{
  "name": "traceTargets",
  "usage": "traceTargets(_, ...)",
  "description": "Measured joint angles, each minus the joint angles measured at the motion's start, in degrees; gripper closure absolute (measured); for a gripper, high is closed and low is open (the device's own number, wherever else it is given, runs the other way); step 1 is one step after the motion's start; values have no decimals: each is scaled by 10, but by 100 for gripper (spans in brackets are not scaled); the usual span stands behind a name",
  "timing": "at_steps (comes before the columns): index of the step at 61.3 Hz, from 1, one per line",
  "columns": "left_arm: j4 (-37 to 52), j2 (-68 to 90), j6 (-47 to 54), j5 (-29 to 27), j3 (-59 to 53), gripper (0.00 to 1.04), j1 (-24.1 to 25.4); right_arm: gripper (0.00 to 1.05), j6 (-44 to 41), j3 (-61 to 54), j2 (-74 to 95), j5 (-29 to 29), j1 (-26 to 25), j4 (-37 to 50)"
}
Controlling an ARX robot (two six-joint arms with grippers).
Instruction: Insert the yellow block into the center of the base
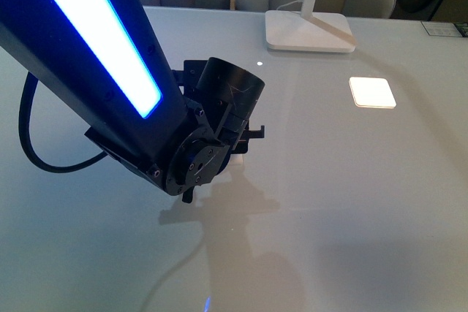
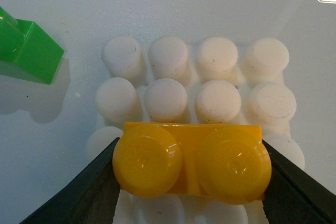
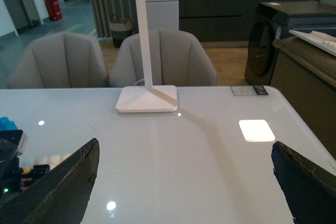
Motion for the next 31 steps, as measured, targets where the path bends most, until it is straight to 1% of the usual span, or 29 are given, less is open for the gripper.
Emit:
traceTargets(14, -5, 0, 0, 2, 0, 41, 0, 9, 0, 0, 0, 0, 0, 0)
traceTargets(22, -10, 0, 0, 5, -1, 20, 0, 9, 0, 0, 0, 0, 0, 0)
traceTargets(24, -11, 0, 0, 5, -2, 17, 0, 9, 0, 0, 0, 0, 0, 0)
traceTargets(27, -12, -1, 0, 5, -3, 8, 2, 9, 0, 0, 0, 0, 0, 0)
traceTargets(29, -12, -1, 0, 6, -3, 6, 2, 9, 0, 0, 0, 0, 0, 0)
traceTargets(31, -12, -2, 0, 8, -3, 7, 3, 9, 0, 0, 0, 0, 0, 0)
